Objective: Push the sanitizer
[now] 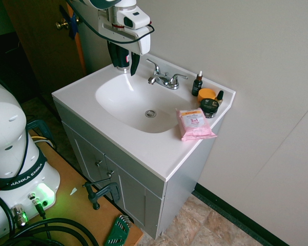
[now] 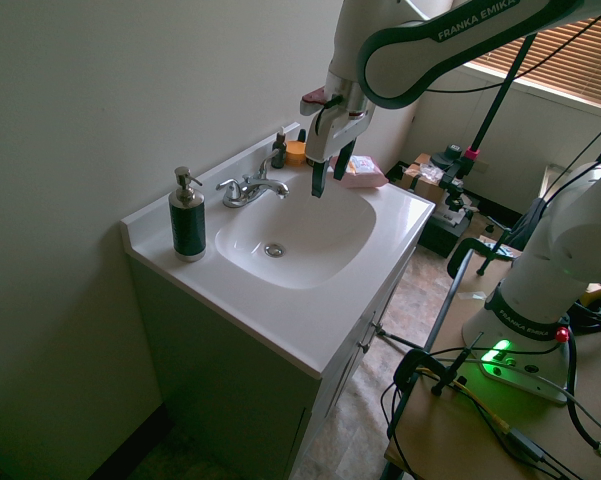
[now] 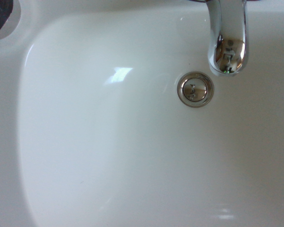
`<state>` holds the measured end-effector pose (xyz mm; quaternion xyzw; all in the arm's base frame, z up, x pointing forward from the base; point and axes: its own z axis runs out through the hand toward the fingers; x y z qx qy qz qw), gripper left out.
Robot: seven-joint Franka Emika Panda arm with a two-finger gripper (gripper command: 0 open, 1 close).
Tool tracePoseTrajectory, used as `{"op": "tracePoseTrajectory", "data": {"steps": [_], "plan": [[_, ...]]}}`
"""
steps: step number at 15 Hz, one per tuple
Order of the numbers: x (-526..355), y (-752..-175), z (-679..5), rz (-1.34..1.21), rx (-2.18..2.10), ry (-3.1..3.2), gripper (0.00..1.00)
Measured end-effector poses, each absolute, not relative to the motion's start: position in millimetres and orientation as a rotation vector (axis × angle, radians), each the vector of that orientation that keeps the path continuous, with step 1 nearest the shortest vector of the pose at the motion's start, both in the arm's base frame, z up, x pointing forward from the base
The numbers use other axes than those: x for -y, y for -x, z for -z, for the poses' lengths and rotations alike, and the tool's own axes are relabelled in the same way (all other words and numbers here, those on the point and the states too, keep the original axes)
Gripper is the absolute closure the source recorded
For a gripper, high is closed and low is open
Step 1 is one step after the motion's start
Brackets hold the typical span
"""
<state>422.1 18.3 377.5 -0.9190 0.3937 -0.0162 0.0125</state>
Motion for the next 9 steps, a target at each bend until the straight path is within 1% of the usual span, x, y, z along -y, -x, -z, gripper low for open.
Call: {"op": "tracePoseTrajectory", "data": {"steps": [4, 6, 7, 9], "plan": [[-20.6, -426.9, -387.1, 0.073, -1.216, 2.859, 0.0], [-32.7, -443.7, -414.8, 0.12, -1.186, 2.857, 0.0], [-43.6, -455.5, -432.2, 0.14, -1.173, 2.856, 1.0], [-72.2, -481.7, -466.3, 0.167, -1.14, 2.857, 1.0]]}}
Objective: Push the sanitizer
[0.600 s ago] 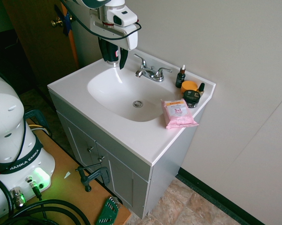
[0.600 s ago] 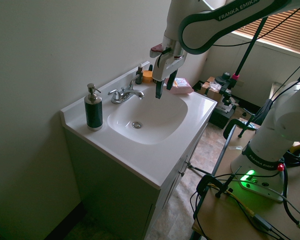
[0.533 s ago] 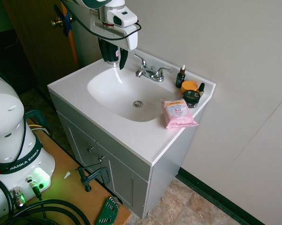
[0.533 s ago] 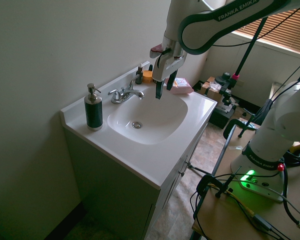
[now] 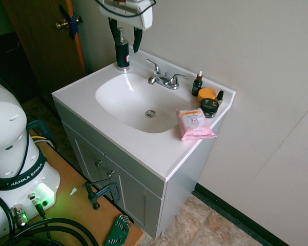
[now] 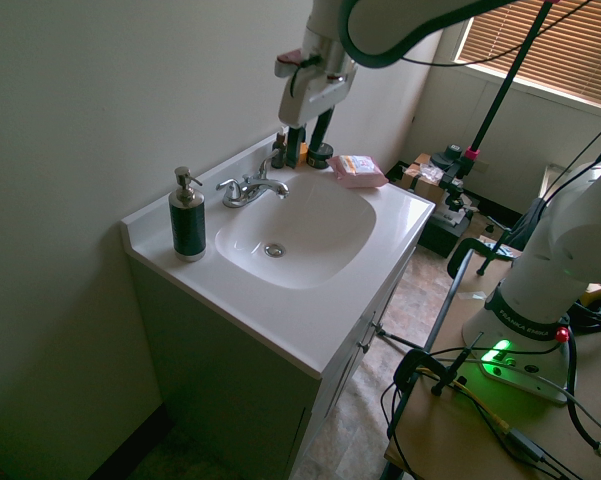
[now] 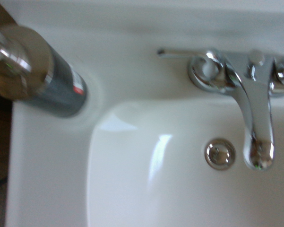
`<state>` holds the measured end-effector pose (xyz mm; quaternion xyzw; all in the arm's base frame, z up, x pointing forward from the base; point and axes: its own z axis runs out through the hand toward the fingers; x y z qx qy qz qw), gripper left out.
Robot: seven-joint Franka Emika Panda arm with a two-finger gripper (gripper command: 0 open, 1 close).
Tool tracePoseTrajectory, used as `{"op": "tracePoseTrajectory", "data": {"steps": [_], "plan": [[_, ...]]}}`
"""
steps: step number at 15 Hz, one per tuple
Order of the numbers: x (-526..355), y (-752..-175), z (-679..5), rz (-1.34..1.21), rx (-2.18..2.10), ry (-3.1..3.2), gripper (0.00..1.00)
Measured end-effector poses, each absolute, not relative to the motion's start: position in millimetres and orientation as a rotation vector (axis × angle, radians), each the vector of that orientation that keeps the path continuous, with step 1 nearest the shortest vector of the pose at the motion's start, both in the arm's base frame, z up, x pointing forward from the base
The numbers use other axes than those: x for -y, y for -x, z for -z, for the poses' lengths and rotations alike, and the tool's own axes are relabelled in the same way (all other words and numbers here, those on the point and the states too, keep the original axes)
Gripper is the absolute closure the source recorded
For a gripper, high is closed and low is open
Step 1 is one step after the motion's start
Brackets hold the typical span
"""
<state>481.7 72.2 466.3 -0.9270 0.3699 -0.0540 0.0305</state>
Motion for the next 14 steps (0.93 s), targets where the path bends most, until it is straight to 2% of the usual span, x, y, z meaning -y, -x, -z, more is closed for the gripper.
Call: {"op": "tracePoseTrajectory", "data": {"steps": [7, 14], "plan": [[-138.0, -557.8, -503.6, 0.163, -1.079, 2.897, 1.0], [-183.5, -570.1, -507.2, 0.159, -1.04, 2.925, 1.0]]}}
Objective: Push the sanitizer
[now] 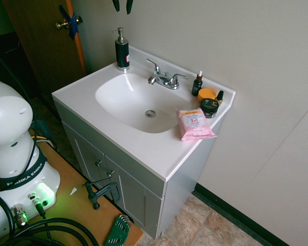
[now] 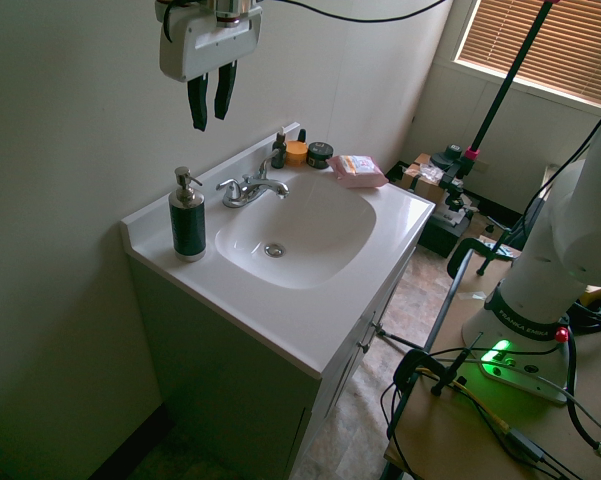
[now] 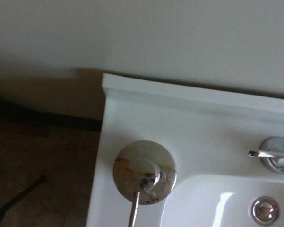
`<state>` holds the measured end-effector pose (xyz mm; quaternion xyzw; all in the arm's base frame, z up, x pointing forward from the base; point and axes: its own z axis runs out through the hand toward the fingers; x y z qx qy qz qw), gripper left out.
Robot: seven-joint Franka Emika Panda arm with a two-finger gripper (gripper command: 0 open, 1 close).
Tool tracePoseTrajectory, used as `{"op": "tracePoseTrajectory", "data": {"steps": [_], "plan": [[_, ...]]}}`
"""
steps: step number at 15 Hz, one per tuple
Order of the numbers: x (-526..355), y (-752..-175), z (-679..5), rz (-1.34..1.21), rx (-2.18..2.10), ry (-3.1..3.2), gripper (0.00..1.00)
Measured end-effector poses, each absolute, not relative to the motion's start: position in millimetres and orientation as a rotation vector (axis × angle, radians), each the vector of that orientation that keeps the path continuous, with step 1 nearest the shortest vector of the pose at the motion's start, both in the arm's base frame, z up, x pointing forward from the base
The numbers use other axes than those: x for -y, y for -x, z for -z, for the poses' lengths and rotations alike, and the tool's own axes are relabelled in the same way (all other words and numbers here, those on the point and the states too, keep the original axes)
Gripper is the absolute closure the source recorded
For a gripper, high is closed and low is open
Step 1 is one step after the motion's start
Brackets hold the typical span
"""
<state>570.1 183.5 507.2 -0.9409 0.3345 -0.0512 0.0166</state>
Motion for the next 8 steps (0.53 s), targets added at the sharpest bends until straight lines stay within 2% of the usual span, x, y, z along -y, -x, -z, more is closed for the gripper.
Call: {"op": "tracePoseTrajectory", "data": {"steps": [8], "plan": [[-210.5, -574.3, -477.0, 0.118, -1.011, 2.975, 1.0]]}}
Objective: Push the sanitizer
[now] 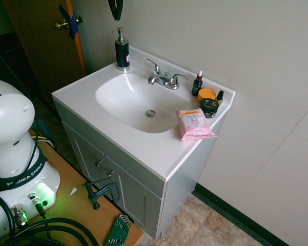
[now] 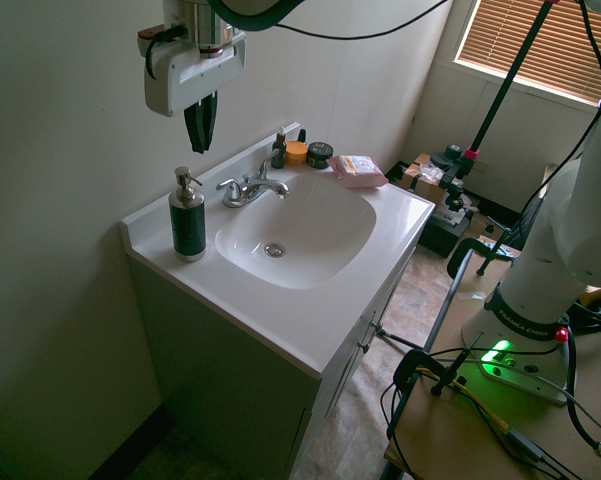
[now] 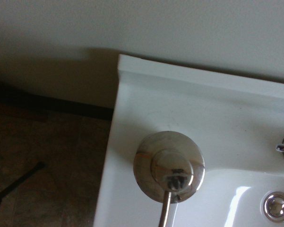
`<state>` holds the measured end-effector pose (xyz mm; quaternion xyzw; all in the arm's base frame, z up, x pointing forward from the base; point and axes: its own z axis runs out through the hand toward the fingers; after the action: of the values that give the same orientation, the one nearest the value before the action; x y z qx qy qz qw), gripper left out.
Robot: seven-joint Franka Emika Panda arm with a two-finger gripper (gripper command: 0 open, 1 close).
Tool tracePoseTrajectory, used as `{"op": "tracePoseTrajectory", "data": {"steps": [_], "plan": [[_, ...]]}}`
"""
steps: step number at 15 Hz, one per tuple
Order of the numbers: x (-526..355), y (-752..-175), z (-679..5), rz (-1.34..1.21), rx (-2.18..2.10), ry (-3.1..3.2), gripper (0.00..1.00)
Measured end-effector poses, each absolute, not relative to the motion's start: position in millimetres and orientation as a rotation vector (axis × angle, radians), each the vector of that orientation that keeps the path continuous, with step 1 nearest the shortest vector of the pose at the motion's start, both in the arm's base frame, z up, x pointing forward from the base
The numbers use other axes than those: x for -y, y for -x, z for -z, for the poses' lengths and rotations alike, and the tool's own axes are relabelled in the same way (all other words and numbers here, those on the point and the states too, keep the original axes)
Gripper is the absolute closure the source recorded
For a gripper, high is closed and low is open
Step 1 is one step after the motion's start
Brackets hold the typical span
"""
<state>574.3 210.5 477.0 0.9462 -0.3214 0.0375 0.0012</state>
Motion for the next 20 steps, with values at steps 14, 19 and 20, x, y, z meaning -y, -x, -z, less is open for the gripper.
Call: {"op": "tracePoseTrajectory", "data": {"steps": [14, 19, 20], "plan": [[-233.0, -601.5, -444.9, -0.116, 1.004, -2.932, 1.0], [-231.6, -602.1, -439.8, -0.099, 1.01, -2.921, 1.0], [-231.4, -602.2, -439.4, -0.099, 1.011, -2.92, 1.0]]}}
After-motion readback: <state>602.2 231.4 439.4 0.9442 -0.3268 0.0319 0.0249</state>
